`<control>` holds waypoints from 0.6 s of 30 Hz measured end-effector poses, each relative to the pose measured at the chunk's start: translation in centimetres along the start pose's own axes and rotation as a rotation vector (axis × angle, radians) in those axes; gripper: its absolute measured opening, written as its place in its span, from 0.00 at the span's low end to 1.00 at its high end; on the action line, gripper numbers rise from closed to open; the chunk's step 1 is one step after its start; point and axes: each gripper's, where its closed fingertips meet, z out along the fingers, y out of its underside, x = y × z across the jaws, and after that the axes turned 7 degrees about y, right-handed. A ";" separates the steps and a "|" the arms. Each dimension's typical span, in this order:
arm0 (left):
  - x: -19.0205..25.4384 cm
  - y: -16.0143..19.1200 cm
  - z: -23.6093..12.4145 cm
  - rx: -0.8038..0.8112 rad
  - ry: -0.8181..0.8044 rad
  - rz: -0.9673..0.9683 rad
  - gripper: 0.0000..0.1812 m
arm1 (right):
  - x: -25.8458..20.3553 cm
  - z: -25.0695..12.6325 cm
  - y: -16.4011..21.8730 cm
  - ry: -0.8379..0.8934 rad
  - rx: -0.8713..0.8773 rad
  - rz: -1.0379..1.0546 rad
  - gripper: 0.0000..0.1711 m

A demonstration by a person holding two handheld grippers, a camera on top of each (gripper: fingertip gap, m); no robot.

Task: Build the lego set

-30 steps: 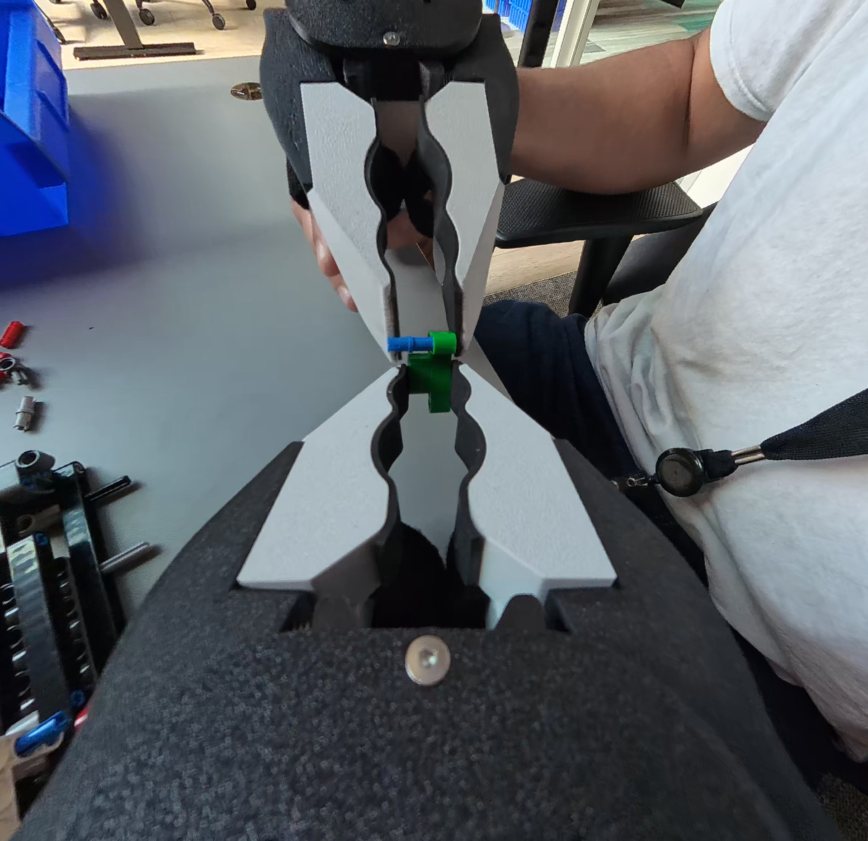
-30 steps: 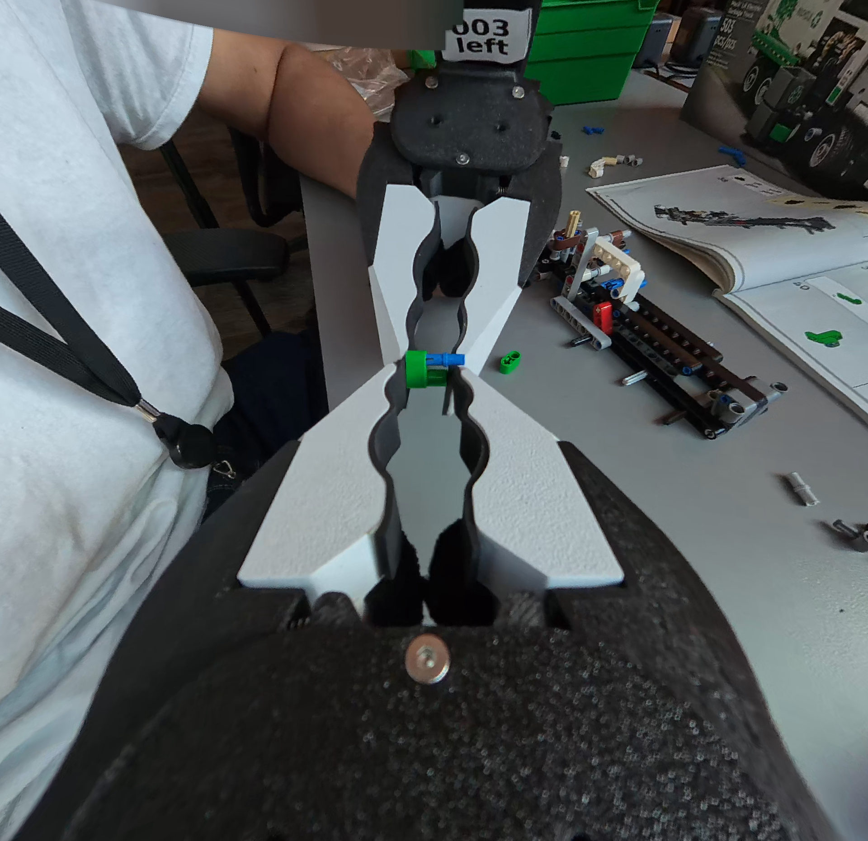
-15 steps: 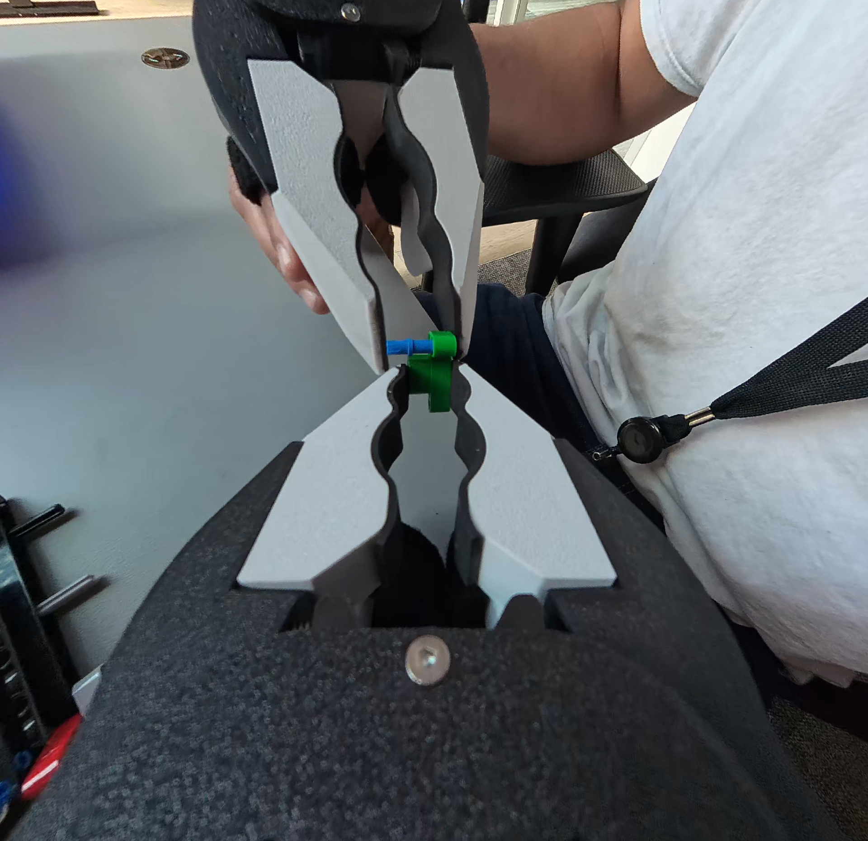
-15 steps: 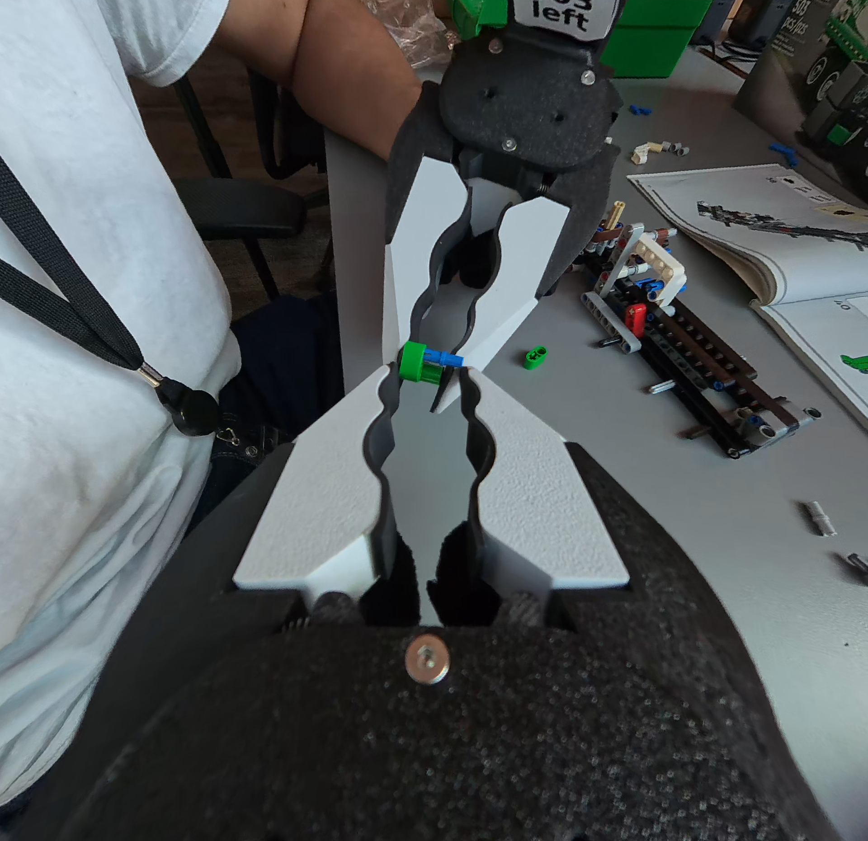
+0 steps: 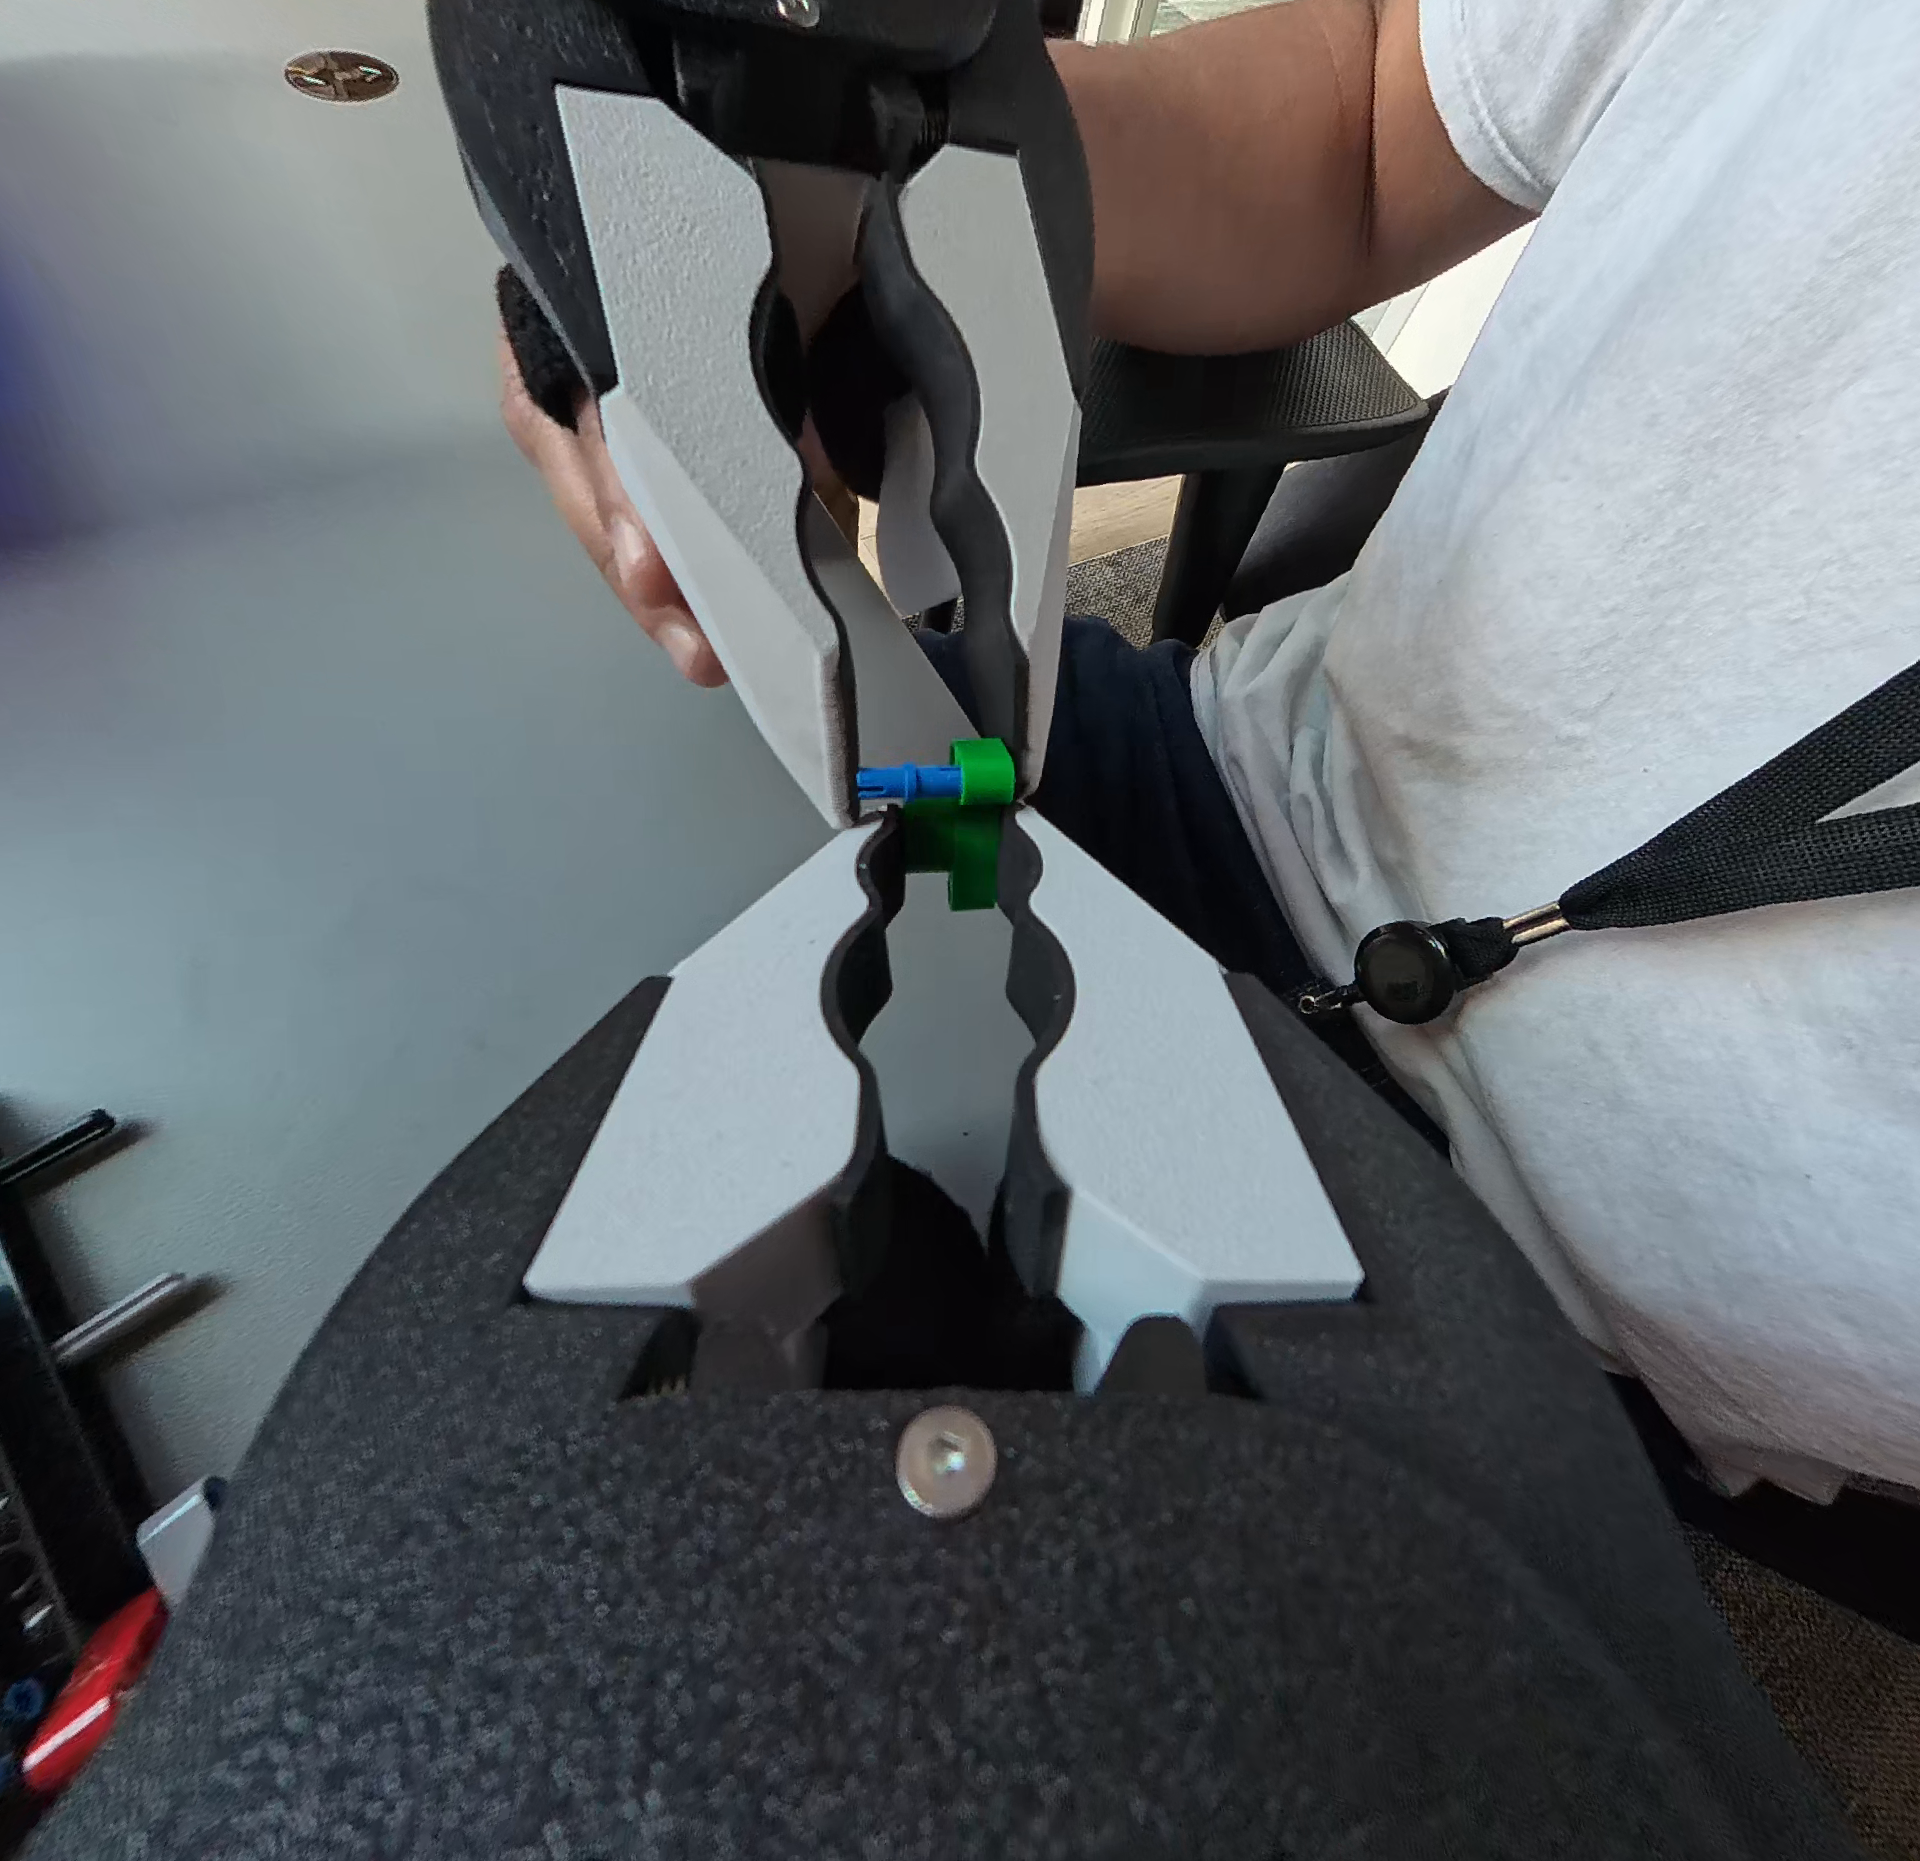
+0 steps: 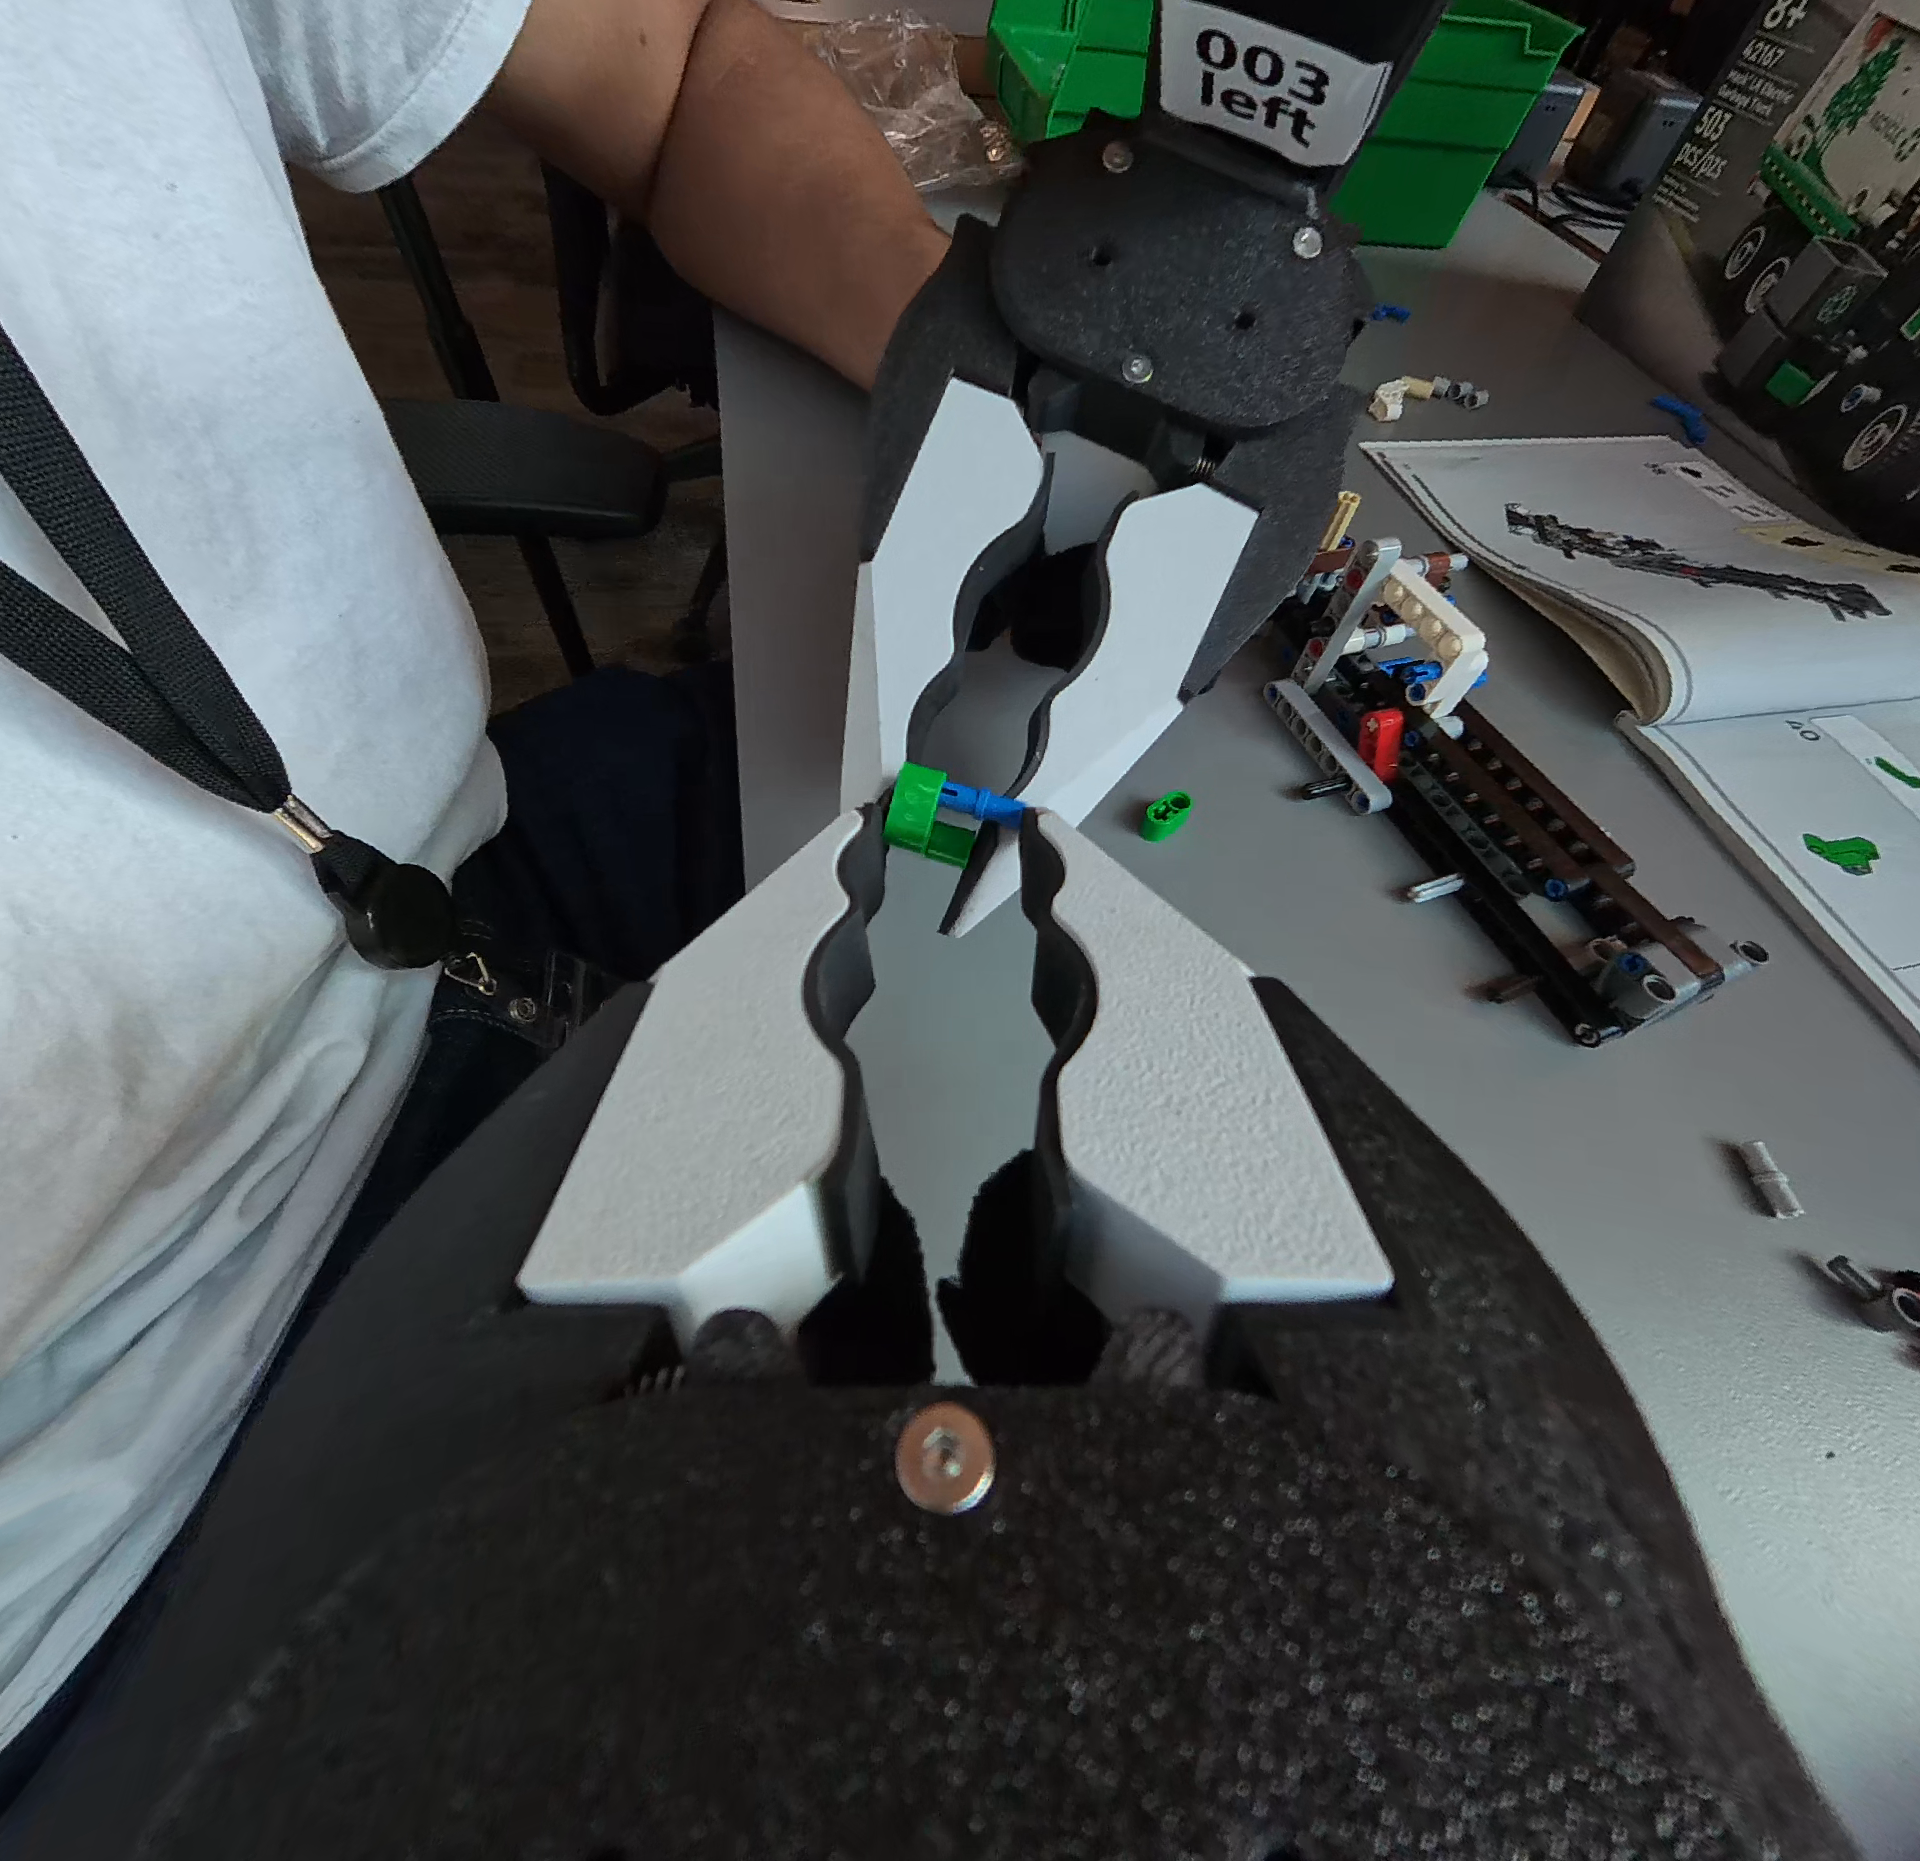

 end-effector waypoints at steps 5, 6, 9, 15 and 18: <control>-0.2 0.3 0.2 -0.020 -0.020 0.005 0.09 | -0.1 0.0 0.3 0.011 -0.005 -0.045 0.13; -0.2 0.2 0.2 -0.018 -0.013 0.000 0.09 | -0.2 -0.1 0.4 0.014 -0.004 -0.053 0.13; -0.1 0.4 0.2 -0.028 0.002 -0.015 0.09 | -0.6 0.1 0.5 -0.001 -0.014 -0.062 0.09; -0.2 0.4 0.1 -0.023 -0.016 -0.002 0.09 | -0.4 0.1 0.4 0.007 -0.016 -0.030 0.09; -1.0 -0.3 -0.3 0.025 -0.072 -0.005 0.09 | 0.6 -0.3 0.1 0.076 -0.002 -0.037 0.10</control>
